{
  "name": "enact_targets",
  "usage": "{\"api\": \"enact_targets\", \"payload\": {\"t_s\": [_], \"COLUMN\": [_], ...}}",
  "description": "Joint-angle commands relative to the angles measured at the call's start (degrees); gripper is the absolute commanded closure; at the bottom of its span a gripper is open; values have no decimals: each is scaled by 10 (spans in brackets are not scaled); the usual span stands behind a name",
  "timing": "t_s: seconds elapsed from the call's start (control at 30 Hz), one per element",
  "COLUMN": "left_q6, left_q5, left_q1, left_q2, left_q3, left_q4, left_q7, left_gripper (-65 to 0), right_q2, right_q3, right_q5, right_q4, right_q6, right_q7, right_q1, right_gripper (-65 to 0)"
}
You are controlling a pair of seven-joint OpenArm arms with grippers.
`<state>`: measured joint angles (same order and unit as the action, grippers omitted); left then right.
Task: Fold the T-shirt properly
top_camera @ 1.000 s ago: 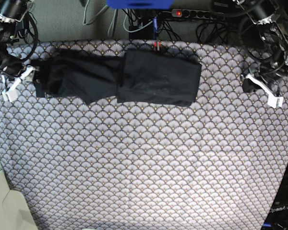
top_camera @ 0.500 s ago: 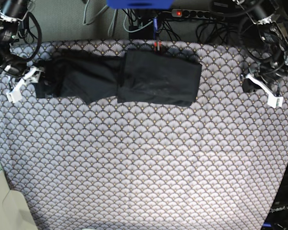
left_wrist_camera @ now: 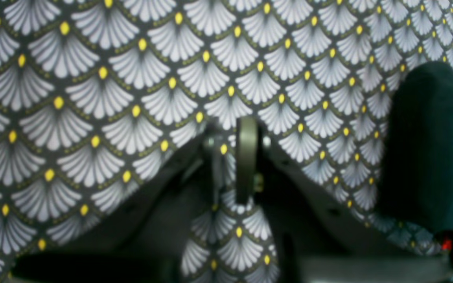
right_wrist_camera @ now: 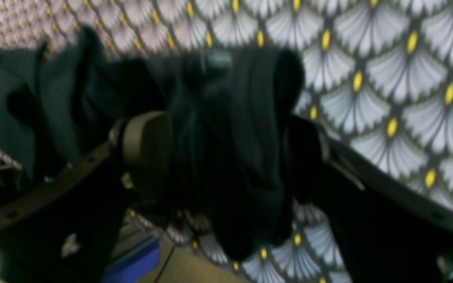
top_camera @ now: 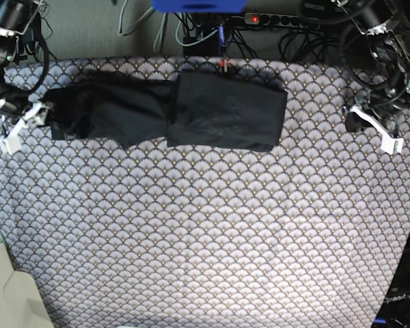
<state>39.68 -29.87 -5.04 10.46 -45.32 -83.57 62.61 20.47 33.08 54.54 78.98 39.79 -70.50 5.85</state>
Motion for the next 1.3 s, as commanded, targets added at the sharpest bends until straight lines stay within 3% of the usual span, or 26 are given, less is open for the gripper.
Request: {"api": "enact_targets", "payload": {"t_s": [0.0,0.13,1.27], "left_q6": [3,3,3], "left_q5": [-11,-11,-9], "left_q1": [7,8,10], "left_q2": [9,9,-2], "left_q3": [-2,-2,-1], "left_q4": [-10,-8,-7], "left_q7": [-8,-9,-13], "left_gripper": [-67,-67,-67], "right_q2": [14,19,-8], "right_q3": [3,2,-2], "right_q5": [21,56,56], "right_q4": [7,7,12], "right_q6": [2,2,2], "right_q7": [3,-30,-66], "right_q1": [-4,-3,15], "right_gripper": [-480,-480,-479]}}
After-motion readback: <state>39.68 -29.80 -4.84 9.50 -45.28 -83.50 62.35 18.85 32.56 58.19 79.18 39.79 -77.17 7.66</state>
